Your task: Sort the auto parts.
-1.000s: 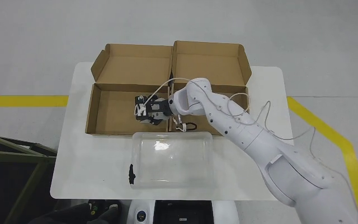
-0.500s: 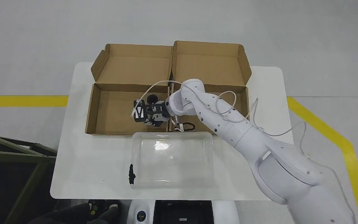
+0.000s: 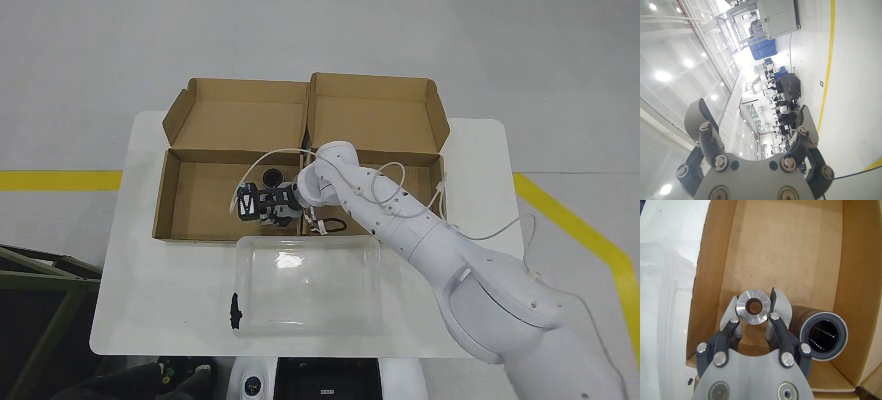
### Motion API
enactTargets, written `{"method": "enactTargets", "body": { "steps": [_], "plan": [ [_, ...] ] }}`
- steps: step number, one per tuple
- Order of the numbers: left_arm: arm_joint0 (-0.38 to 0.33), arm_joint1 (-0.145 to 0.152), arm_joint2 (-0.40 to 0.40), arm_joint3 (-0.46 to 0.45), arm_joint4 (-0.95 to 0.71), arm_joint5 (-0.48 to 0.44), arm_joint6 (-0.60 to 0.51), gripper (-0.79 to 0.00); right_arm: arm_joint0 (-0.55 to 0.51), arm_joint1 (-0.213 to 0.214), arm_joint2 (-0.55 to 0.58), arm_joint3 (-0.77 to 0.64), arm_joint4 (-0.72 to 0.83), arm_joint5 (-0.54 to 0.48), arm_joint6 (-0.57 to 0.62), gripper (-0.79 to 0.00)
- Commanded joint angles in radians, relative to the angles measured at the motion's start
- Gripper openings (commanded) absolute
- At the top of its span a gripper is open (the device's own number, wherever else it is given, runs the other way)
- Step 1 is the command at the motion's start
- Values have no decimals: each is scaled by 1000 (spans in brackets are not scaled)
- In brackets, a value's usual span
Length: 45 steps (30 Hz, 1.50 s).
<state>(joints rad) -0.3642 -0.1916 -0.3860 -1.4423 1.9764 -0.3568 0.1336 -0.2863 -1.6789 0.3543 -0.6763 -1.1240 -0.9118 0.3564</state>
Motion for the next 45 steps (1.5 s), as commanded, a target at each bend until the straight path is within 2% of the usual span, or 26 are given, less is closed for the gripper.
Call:
{"method": "enactTargets", "body": {
  "steps": [1,3,8,13,25,35,45],
  "plan": [
    [0,0,0,0,0,0,0,0,1,-5,-1,9,-7,-2,-3,-656],
    [0,0,0,0,0,0,0,0,2,-10,-1,17,-14,-2,-7,-603],
    [0,0,0,0,0,0,0,0,6,-18,1,28,-33,-11,-17,-557],
    [0,0,0,0,0,0,0,0,7,-20,10,31,-44,-24,-25,-551],
    [0,0,0,0,0,0,0,0,4,-2,57,-9,-53,-43,-39,-477],
    [0,0,0,0,0,0,0,0,-12,41,144,-127,-28,-69,-73,-440],
    [0,0,0,0,0,0,0,0,-108,120,273,-363,-14,-64,1,-428]
  ]
}}
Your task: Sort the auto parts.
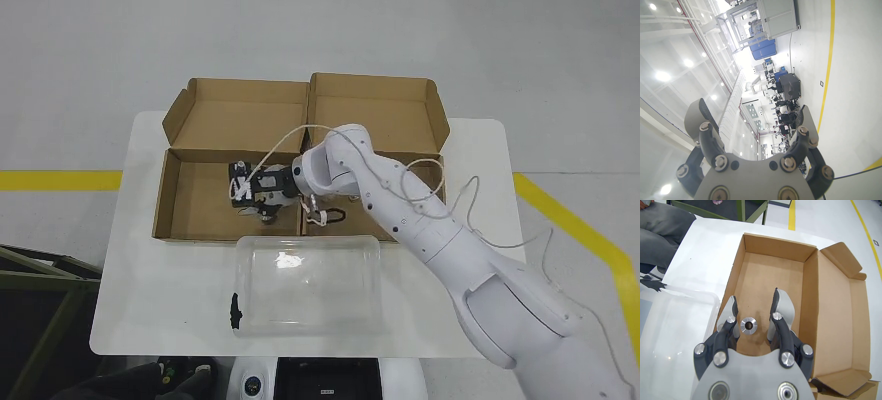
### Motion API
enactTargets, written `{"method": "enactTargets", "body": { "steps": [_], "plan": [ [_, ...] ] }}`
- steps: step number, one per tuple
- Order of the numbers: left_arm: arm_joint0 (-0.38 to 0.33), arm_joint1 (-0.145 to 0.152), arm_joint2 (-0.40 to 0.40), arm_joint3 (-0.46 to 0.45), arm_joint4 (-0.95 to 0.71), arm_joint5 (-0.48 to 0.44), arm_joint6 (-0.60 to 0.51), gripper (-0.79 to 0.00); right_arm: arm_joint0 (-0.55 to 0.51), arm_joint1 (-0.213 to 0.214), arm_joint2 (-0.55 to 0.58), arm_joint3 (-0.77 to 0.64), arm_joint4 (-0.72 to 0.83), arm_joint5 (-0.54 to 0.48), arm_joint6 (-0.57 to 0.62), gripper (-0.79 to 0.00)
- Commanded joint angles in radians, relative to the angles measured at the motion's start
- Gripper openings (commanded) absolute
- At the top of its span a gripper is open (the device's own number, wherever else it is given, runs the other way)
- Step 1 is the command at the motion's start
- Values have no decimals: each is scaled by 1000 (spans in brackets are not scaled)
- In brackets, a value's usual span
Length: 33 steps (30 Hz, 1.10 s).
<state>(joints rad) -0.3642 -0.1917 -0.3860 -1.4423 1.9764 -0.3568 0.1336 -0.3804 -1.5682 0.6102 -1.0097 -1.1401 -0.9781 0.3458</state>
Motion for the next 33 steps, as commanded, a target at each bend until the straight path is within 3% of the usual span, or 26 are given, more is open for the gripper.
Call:
{"method": "enactTargets", "body": {
  "steps": [1,17,27,33],
  "plan": [
    [0,0,0,0,0,0,0,0,-28,19,33,-60,2,2,28,-425],
    [0,0,0,0,0,0,0,0,-375,172,381,-542,48,22,227,-357],
    [0,0,0,0,0,0,0,0,-575,233,570,-733,22,21,218,-197],
    [0,0,0,0,0,0,0,0,-689,261,678,-823,-13,21,185,-163]
  ]
}}
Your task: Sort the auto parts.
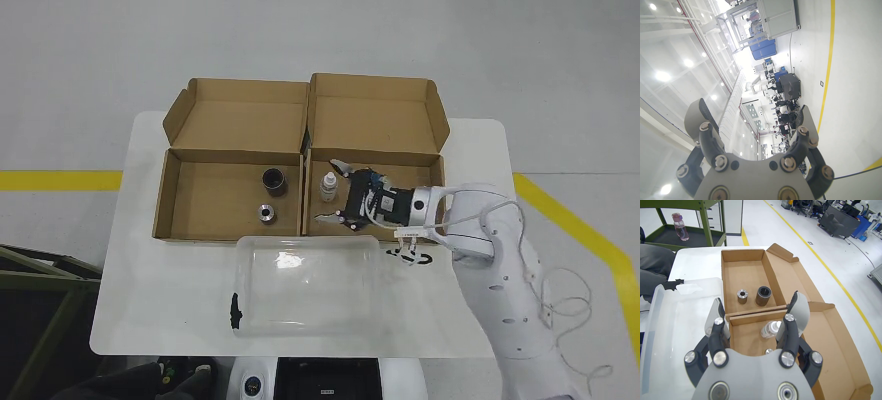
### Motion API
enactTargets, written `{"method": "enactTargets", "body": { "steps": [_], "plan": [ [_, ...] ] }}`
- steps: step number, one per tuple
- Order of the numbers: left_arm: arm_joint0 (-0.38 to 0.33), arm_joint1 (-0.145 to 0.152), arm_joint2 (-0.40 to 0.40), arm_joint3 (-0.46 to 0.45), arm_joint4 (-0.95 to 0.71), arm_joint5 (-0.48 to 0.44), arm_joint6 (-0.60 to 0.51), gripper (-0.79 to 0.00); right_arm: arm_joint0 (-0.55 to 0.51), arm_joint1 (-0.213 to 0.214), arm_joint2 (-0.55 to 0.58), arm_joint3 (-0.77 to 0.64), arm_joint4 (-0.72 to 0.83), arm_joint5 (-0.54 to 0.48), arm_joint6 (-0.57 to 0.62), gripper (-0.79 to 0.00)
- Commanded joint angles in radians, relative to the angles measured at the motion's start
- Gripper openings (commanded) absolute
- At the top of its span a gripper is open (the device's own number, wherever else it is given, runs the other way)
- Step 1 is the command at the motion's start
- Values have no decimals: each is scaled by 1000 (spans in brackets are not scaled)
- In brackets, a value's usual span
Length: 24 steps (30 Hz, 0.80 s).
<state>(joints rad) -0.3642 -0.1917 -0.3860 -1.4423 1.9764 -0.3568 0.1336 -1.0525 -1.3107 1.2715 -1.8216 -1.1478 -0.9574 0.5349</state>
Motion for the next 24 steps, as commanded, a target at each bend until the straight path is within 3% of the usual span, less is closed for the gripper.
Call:
{"method": "enactTargets", "body": {
  "steps": [1,11,24],
  "plan": [
    [0,0,0,0,0,0,0,0,-34,8,33,-22,-10,0,-10,-160],
    [0,0,0,0,0,0,0,0,-212,47,229,-100,-66,21,-106,-49],
    [0,0,0,0,0,0,0,0,-416,86,480,-166,-115,39,-218,0]
  ]
}}
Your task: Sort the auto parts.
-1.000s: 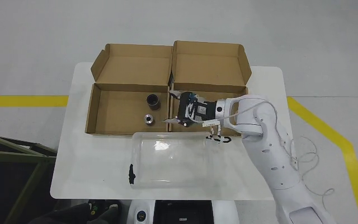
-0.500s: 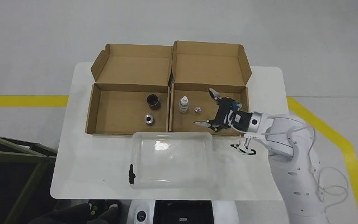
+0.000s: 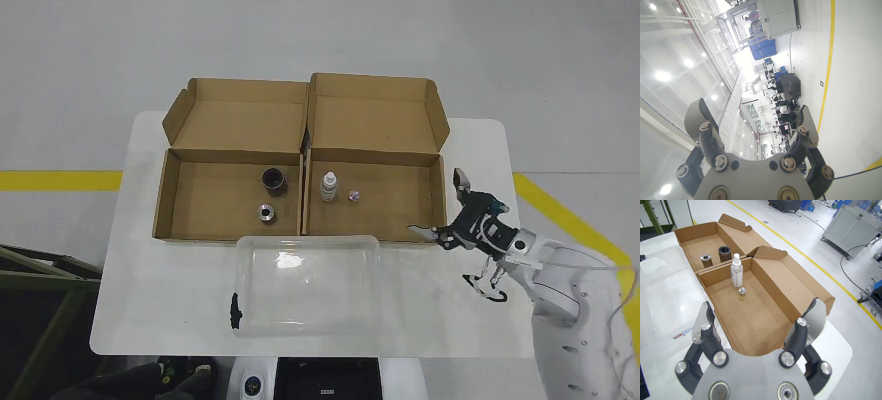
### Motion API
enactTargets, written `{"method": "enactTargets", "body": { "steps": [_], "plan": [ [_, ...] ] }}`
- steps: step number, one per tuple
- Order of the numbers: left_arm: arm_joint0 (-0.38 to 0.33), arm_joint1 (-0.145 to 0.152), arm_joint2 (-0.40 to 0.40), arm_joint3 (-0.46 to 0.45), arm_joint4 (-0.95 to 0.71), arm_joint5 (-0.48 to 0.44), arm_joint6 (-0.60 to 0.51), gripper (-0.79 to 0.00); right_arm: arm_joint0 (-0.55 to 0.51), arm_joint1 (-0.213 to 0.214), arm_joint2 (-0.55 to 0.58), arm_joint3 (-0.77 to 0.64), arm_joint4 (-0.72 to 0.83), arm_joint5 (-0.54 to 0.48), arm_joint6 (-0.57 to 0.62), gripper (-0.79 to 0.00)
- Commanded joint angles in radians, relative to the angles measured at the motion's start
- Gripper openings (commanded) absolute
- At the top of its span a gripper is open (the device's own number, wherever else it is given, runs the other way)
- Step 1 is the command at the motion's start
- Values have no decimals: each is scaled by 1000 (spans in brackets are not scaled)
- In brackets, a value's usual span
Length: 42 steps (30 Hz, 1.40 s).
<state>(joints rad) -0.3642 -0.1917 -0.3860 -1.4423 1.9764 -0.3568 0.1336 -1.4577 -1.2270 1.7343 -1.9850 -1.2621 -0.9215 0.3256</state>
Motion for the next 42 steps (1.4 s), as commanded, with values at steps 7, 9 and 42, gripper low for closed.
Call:
{"method": "enactTargets", "body": {
  "steps": [7,9,42],
  "plan": [
    [0,0,0,0,0,0,0,0,-61,13,93,-19,3,34,-82,0],
    [0,0,0,0,0,0,0,0,-66,16,103,-19,5,40,-93,0],
    [0,0,0,0,0,0,0,0,-76,22,121,-14,5,69,-109,0]
  ]
}}
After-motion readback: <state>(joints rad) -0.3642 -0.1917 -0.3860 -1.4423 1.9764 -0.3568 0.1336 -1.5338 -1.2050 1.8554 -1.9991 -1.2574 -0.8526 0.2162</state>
